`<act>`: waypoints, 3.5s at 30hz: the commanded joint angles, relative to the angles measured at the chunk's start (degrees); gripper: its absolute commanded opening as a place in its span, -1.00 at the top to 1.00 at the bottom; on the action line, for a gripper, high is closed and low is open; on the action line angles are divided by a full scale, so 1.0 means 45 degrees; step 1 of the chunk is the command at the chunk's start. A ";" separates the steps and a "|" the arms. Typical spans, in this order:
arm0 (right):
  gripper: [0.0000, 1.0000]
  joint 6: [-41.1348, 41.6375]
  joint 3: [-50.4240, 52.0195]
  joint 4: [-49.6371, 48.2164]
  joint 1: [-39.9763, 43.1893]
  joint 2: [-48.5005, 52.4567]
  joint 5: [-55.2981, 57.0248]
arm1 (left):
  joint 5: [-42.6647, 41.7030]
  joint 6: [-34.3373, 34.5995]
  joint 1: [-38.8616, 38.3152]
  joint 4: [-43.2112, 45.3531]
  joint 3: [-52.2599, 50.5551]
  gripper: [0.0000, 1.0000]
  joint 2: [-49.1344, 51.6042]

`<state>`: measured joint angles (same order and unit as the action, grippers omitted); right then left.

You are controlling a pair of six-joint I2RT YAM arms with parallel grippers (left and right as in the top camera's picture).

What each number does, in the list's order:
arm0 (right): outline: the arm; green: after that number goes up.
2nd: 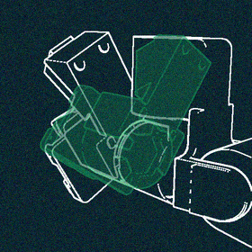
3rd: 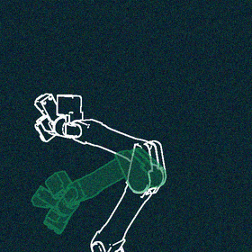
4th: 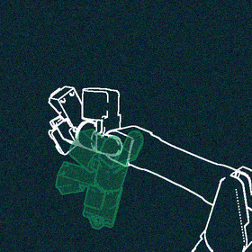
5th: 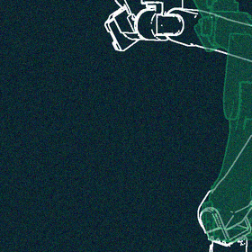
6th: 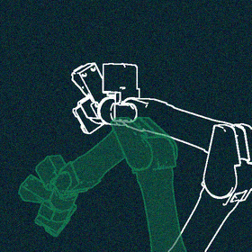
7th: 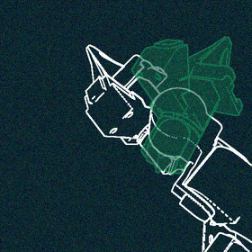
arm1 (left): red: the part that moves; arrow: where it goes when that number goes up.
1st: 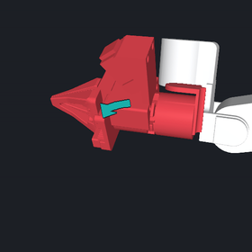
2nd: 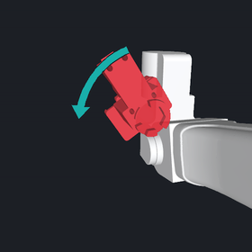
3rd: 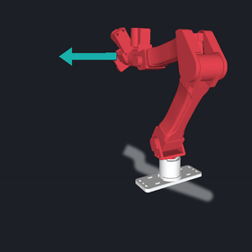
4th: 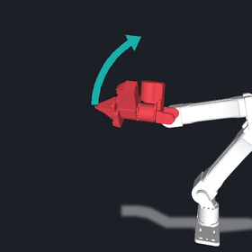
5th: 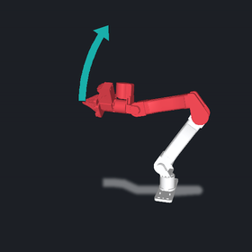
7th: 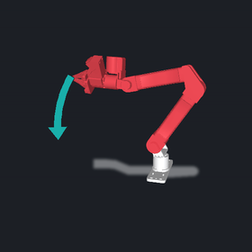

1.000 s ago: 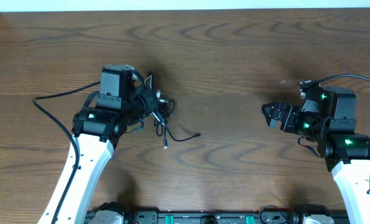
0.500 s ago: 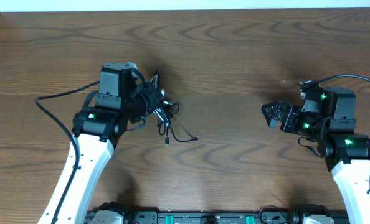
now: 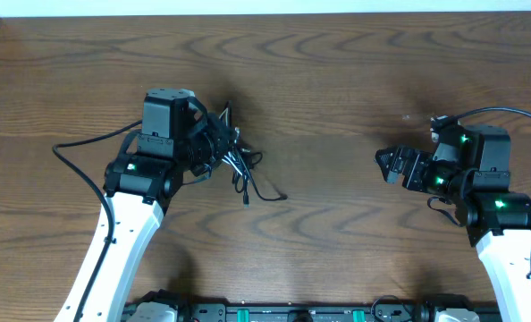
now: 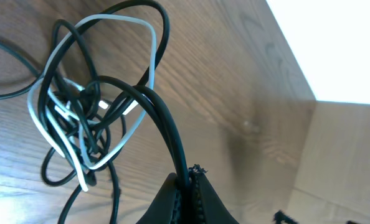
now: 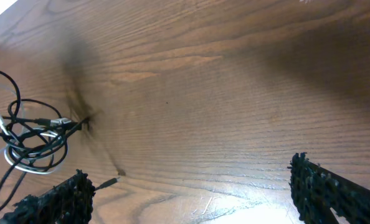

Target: Untangle cables

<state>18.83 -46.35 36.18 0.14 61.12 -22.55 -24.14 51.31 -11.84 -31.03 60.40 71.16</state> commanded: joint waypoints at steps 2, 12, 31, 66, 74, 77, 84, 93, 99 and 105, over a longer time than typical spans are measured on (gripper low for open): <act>-0.99 -0.0102 -0.0330 0.0024 -0.0136 0.0005 -0.0121 | -0.0413 0.0869 -0.0015 0.0126 0.0335 0.85 -0.0146; -0.99 -0.0695 -0.0335 0.0155 -0.0141 0.0175 -0.0894 | -0.0505 -0.0690 -0.0019 0.0146 0.0335 0.85 -0.0146; -0.76 -0.1243 -0.4784 0.1258 -0.1904 0.4867 -0.2045 | -0.1579 -0.3259 0.0661 -0.0962 0.0335 0.85 -0.0146; 0.98 0.2244 -0.6431 -0.3735 -0.6411 0.9938 -0.3021 | -0.5741 -0.1127 0.1452 0.3419 0.0330 0.85 -0.0121; 0.98 0.0408 -0.6441 -0.1039 -0.4177 0.8296 -0.1700 | 0.0238 -0.3240 0.2710 -0.0379 0.0330 0.85 -0.0121; 0.98 -0.0243 -0.6441 -0.0010 -0.3298 0.7961 -0.0704 | 0.2705 -0.3823 0.2749 -0.1088 0.0330 0.85 -0.0121; 0.98 -0.1472 -0.6499 0.0889 -0.1885 0.7941 -0.0714 | 0.4643 -0.4614 0.2749 -0.1797 0.0321 0.85 -0.0068; 0.98 -0.2686 -0.8782 0.3094 -0.0219 0.7936 -0.1564 | 0.5595 -0.5221 0.2749 -0.2429 0.0316 0.85 0.0403; 0.98 -0.2739 -1.1312 0.4658 0.0651 0.7936 -0.2089 | 0.6373 -0.5217 0.2759 -0.2642 0.0316 0.85 0.0831; 0.98 -0.2730 -1.3493 0.5537 0.1146 0.7936 -0.2118 | 0.6683 -0.5217 0.2759 -0.2671 0.0316 0.85 0.1112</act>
<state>7.16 -101.80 61.08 0.82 97.12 -37.65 -5.15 28.36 -1.30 -41.87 60.93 74.96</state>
